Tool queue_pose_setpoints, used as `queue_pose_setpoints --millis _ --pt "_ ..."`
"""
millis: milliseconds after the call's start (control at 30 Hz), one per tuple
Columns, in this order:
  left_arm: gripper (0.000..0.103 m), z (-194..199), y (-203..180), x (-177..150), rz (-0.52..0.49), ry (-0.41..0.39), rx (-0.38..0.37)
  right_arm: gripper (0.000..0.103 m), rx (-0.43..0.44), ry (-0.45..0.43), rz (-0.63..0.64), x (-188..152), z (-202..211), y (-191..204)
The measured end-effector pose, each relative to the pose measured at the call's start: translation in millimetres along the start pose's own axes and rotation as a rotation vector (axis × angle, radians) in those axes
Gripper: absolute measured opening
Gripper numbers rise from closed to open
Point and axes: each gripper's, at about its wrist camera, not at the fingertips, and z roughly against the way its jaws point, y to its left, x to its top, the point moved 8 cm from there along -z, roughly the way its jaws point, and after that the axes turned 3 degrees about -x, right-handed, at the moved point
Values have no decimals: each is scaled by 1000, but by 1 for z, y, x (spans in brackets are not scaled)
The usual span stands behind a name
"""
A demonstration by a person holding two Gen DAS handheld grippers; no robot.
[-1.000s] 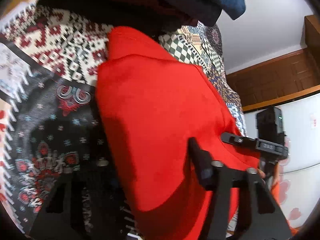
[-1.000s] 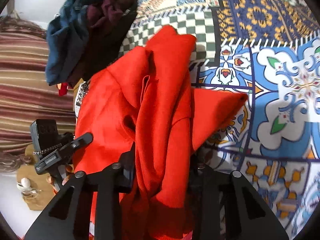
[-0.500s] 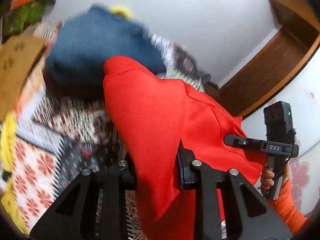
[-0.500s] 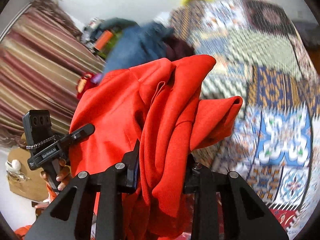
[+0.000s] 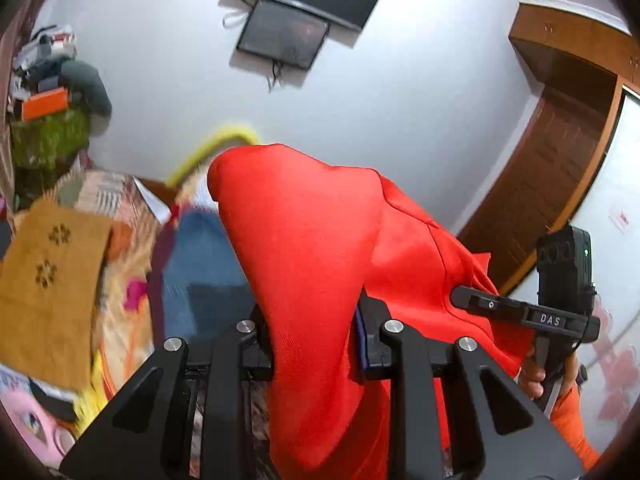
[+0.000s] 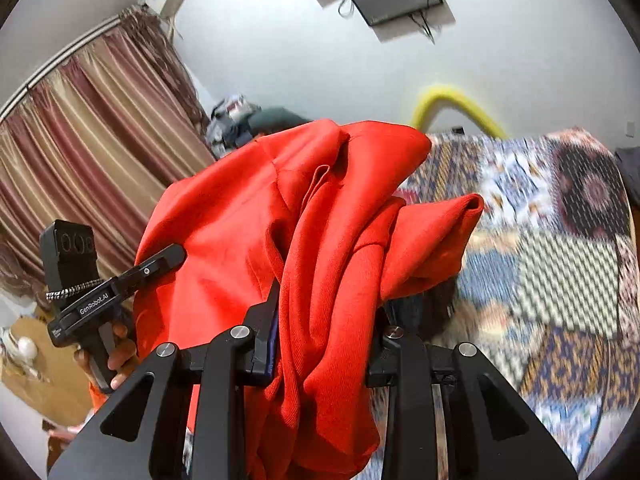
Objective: Fold large clothes
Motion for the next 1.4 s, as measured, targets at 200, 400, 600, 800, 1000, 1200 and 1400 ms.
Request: queue_pose_setpoints --millis 200,400,600,800,1000,1200,1400 --pt "28 -46 45 38 -20 5 64 26 -9 29 -67 13 -69 -28" --pt "36 -147 134 -6 37 221 178 28 -132 175 -95 -29 -152 -80" --pt "82 -168 176 -49 84 264 214 43 -192 157 -55 -39 -136 -88" --pt "85 -141 170 -62 105 268 246 76 -337 133 101 -57 -100 -78" --pt "94 -104 143 -96 -17 264 331 76 -360 169 77 -86 -78 -81" --pt "94 -63 116 -121 -100 260 415 76 -337 91 86 -85 -44 -57" --pt "94 -2 69 -104 -153 118 420 76 -316 -77 170 -77 20 -6"
